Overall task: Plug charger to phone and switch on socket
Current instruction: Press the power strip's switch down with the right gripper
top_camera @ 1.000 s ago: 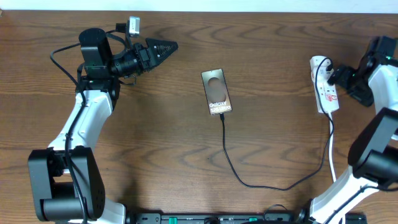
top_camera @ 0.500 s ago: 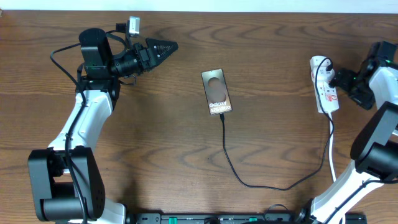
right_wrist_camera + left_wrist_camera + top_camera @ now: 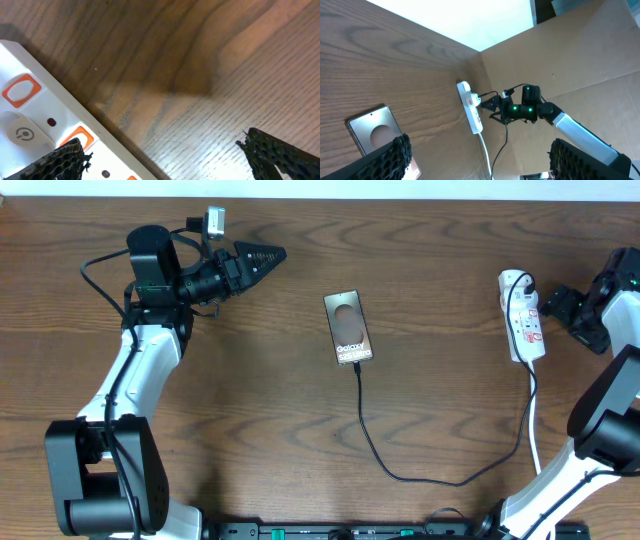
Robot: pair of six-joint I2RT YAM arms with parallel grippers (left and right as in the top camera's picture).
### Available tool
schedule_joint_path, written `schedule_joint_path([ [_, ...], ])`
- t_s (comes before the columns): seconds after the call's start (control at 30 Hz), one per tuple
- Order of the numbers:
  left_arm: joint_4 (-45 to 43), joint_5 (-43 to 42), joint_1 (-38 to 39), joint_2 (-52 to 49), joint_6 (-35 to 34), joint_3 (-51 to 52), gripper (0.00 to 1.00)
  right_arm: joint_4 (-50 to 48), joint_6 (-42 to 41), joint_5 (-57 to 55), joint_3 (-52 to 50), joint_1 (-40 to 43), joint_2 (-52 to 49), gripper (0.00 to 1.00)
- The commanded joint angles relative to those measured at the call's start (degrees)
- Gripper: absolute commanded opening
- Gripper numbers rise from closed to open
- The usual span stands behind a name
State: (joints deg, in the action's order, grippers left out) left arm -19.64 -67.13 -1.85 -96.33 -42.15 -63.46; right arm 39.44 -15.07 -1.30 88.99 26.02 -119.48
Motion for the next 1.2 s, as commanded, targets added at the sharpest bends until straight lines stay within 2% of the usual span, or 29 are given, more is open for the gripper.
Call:
schedule_joint_path([
  [0.0,-0.1,0.0,-0.2,0.6,0.2,-0.5,0.89,-1.0,-0.5,0.4,-0.3,0.1,-2.0,0.99],
  [0.13,-0.1,0.0,-0.2,0.6,0.2,-0.5,0.89,-1.2,-0.5,1.2,-0.5,0.1,-3.3,0.99],
  [0.3,-0.1,0.0,-0.2,0.6,0.2,-0.5,0.89,-3.5,2.3,8.0,-0.7,0.1,-3.7,0.99],
  [1.17,-0.1,0.0,-0.2,0.6,0.2,-0.5,0.90,-1.7,0.7,10.5,-4.9,0.1,-3.8,0.99],
])
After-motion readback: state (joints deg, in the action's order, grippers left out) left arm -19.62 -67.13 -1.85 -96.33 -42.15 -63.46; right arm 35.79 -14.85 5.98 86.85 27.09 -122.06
